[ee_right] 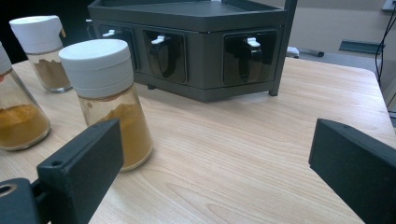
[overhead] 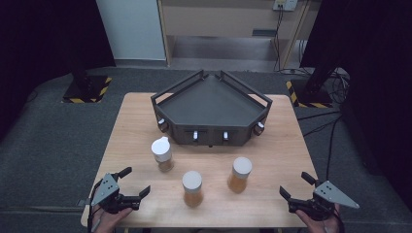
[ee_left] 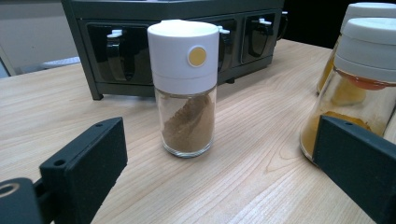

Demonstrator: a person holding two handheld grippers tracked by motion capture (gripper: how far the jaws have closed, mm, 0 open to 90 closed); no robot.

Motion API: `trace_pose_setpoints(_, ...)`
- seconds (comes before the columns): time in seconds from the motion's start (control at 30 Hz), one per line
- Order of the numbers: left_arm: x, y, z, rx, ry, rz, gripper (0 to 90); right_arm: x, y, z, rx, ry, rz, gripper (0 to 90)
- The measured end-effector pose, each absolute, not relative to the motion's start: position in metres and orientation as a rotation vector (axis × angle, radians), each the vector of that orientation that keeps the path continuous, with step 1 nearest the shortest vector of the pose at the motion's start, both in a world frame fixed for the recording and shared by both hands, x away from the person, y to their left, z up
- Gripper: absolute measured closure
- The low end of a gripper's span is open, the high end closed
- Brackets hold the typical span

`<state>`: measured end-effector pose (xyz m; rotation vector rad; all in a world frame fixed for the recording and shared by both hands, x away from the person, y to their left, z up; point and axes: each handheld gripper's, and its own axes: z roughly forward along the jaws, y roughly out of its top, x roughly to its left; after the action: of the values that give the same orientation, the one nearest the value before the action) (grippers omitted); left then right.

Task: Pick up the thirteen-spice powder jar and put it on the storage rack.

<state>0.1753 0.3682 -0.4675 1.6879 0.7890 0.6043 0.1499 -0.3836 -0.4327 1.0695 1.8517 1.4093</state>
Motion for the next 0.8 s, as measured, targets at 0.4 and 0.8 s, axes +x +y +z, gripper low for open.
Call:
trace_pose_setpoints(0.4, 0.175, 0.367, -0.466, 1.695, 0.788, 0.604, 2.0, 0.15, -0.384, -0.433, 1.063, 1.854, 1.412, 3.4)
trace_pose_setpoints(0.8, 0.17, 0.367, -0.453, 1.674, 0.783, 0.598, 2.3, 0.151, -0.383, -0.432, 1.065, 1.862, 1.408, 3.6)
